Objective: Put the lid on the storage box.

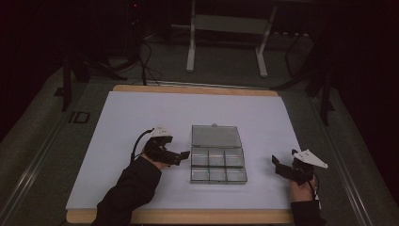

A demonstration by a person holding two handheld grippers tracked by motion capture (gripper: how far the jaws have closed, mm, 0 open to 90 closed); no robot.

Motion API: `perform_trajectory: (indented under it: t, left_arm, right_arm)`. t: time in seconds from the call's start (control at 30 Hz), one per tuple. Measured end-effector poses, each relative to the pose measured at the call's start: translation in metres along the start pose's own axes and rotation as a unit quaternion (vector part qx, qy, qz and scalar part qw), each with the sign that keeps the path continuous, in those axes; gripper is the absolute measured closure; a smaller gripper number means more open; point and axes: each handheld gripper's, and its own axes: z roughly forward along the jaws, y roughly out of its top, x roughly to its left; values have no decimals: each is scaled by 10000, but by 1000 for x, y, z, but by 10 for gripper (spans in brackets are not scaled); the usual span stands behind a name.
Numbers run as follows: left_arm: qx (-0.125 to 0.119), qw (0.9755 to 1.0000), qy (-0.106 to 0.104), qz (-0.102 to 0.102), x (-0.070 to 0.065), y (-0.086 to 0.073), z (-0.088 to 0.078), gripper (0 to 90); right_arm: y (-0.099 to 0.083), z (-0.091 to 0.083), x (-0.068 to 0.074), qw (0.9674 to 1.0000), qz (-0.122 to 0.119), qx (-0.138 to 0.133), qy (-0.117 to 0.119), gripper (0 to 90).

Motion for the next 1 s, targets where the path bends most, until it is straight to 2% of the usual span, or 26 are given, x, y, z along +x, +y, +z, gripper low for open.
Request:
perform_trajectory:
  t: [0.17,0.23,0.4,0.6,0.67,0.77,0.83,1.0]
  left_arm:
    - [50,10000,7,0,0,11,15,22]
    - [16,10000,-49,-85,0,15,21,22]
    - [52,9998,-20,-192,0,24,37,22]
    - [178,9991,151,-342,5,34,53,23]
    - [201,9987,220,-406,6,35,56,77]
    - [250,9976,210,-613,13,36,63,81]
    - [280,9970,254,-678,15,36,66,149]
    - [427,9951,112,-885,20,32,76,170]
  right_arm:
    - [0,0,0,10000,14,-10,17,133]
    - [0,0,0,10000,14,-12,26,133]
    - [0,0,-1,10000,31,-24,36,134]
    - [0,-1,-1,10000,39,-28,47,134]
    - [0,-1,-1,10000,40,-27,50,134]
    - [0,-1,-1,10000,38,-29,51,135]
    - [0,-1,-1,10000,38,-29,56,134]
    - [0,-1,-1,10000,38,-29,61,135]
